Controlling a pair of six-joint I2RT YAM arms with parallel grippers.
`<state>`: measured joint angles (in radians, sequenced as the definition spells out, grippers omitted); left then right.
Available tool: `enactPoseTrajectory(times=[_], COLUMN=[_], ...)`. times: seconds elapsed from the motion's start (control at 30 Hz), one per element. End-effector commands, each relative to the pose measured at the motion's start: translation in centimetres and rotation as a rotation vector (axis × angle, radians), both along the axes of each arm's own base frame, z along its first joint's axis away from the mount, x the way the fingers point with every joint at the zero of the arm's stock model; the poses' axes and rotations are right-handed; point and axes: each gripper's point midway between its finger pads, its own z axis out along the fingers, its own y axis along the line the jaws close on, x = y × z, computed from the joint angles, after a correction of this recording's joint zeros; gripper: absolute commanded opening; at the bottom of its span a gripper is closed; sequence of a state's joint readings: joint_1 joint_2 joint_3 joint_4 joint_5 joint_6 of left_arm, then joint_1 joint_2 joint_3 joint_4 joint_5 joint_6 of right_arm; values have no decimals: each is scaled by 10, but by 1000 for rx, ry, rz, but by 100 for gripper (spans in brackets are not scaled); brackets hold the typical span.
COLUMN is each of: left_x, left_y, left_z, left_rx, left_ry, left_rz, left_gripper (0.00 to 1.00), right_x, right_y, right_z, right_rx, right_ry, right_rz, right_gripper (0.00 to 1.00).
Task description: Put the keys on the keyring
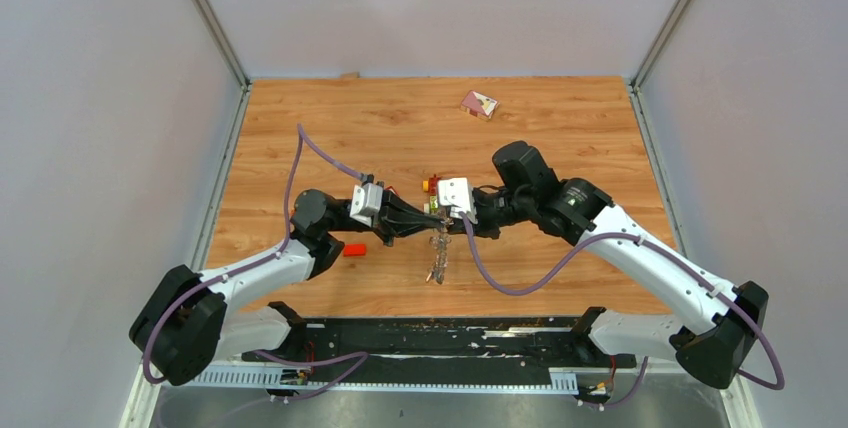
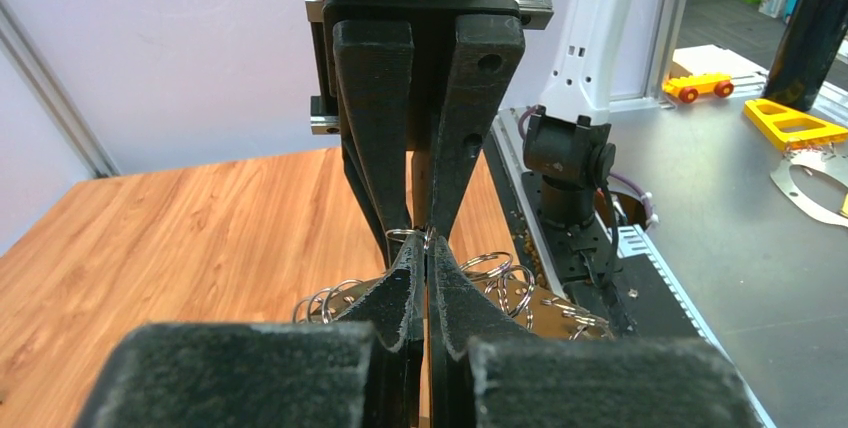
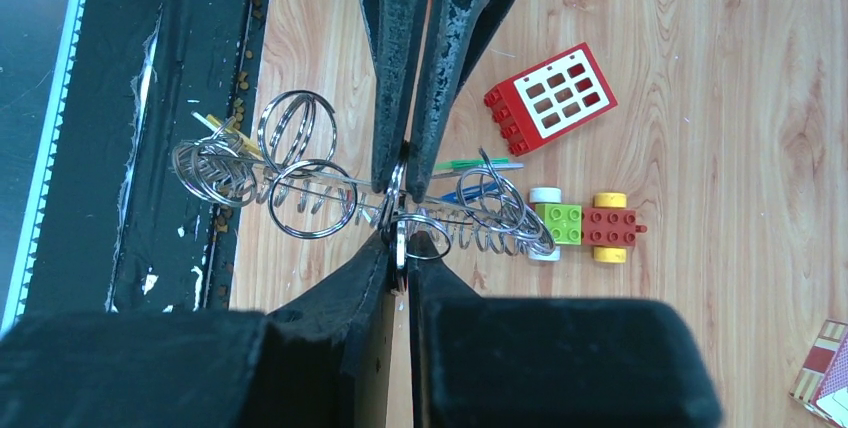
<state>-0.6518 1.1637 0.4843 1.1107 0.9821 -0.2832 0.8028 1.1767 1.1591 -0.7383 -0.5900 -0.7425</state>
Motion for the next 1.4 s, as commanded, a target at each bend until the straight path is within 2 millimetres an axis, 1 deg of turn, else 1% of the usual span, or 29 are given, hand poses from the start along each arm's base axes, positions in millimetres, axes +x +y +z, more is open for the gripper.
enactPoseTrajectory(times=[0.0, 0.1, 0.3, 0.47, 0.6, 0.63, 0.73, 0.77, 0.83, 1.03, 1.17, 1.37], left_x=[8, 9, 10, 12, 12, 12, 13, 13, 12, 6, 5, 5], left_y=[2, 2, 2, 2, 2, 2, 2, 2, 2, 3, 3, 2], left_z=[19, 20, 24, 25, 22, 22, 21, 20, 19, 19, 19, 17], left_rx=[-74, -82, -96, -98, -89, -88, -86, -84, -79, -81, -76, -70], left_ry=[-56, -53, -47, -51, -52, -51, -51, -49, -47, -59, -57, -57], left_rz=[56, 62, 68, 74, 74, 75, 79, 78, 75, 53, 41, 32], left_gripper=[0, 0, 0, 0, 0, 0, 0, 0, 0, 0, 0, 0], right_x=[-3, -2, -2, -1, -1, -1, 1, 2, 4, 10, 10, 9], right_y=[8, 9, 8, 8, 9, 9, 7, 6, 3, -11, -17, -15], right_z=[6, 5, -5, -5, -3, -2, 3, 6, 11, 29, 40, 51], right_rx=[44, 43, 30, 30, 35, 37, 42, 45, 49, 59, 73, 92], right_ry=[12, 19, 32, 32, 34, 32, 14, 2, -24, -119, -163, -170], right_rz=[32, 32, 29, 22, 18, 17, 6, -1, -14, -57, -66, -53], right_gripper=[7, 6, 7, 8, 16, 18, 32, 35, 37, 38, 37, 35])
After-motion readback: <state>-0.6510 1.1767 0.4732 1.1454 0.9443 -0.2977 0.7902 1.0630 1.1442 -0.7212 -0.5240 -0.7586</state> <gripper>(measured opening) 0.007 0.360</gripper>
